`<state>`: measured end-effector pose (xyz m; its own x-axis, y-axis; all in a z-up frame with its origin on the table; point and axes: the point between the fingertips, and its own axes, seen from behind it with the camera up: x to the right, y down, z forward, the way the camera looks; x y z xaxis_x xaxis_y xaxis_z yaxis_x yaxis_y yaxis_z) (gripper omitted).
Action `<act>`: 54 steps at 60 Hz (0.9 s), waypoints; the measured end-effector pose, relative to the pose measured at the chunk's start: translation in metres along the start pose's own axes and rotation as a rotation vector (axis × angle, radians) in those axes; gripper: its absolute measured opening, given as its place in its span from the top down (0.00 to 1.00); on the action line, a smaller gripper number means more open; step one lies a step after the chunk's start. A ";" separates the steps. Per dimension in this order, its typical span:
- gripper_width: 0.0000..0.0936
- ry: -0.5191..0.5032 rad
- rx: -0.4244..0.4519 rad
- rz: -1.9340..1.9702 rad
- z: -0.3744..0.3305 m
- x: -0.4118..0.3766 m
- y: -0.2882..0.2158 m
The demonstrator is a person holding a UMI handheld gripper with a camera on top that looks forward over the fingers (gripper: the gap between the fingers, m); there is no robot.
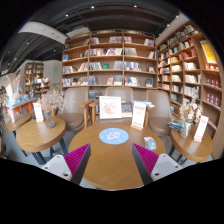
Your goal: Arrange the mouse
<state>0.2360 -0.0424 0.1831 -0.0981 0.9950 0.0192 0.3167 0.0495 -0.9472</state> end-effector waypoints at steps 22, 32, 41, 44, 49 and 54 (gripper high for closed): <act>0.08 0.177 -0.048 -0.016 0.020 0.147 0.022; 0.09 0.219 -0.076 -0.009 0.033 0.188 0.036; 0.09 0.213 -0.105 0.006 0.056 0.206 0.053; 0.09 0.208 -0.113 0.009 0.066 0.209 0.059; 0.09 0.204 -0.126 0.013 0.081 0.215 0.068; 0.09 0.190 -0.152 0.028 0.099 0.218 0.081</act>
<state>0.1470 0.1701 0.0789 0.0877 0.9939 0.0669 0.4569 0.0195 -0.8893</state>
